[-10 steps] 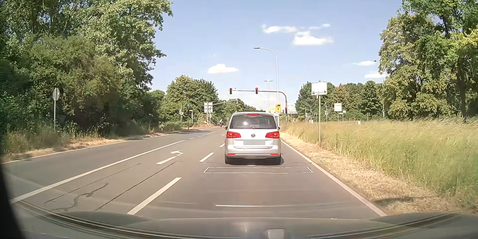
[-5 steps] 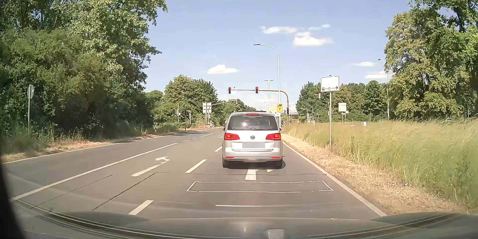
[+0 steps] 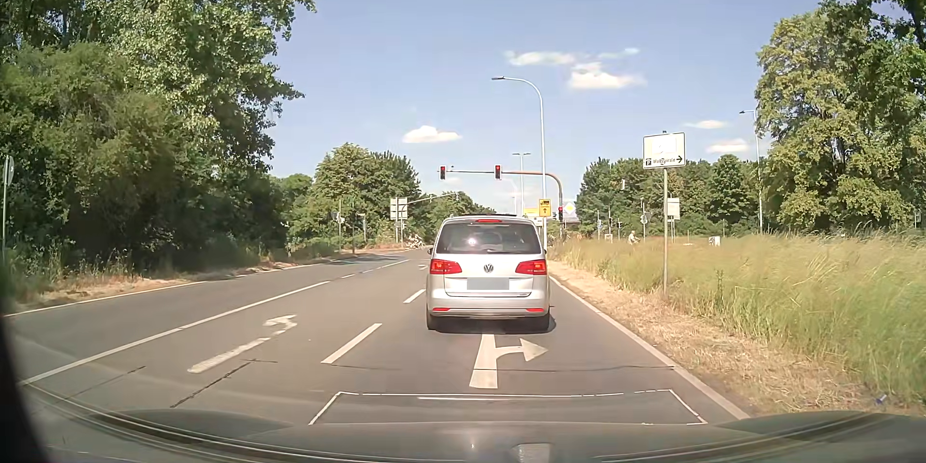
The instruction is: Follow the waypoints while adhering to traffic rules and regulations
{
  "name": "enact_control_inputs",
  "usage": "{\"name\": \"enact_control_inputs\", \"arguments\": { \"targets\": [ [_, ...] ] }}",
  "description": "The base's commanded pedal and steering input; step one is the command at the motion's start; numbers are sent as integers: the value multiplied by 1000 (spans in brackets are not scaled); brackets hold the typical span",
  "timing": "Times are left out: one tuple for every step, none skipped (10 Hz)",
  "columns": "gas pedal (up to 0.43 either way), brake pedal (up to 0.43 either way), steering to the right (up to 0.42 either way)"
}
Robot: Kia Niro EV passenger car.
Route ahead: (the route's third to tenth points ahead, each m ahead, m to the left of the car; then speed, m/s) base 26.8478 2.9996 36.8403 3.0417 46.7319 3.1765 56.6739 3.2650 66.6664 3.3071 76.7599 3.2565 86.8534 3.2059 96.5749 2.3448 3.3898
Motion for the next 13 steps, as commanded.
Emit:
{"name": "enact_control_inputs", "arguments": {
  "targets": [
    [0, 226, 0],
    [0, 226, 0],
    [0, 226, 0],
    [0, 238, 1],
    [0, 244, 1],
    [0, 250, 0],
    [0, 250, 1],
    [0, 250, 1],
    [0, 250, 1],
    [0, 244, 0],
    [0, 232, 1],
    [0, 207, 0],
    [0, 189, 1]
  ]
}}
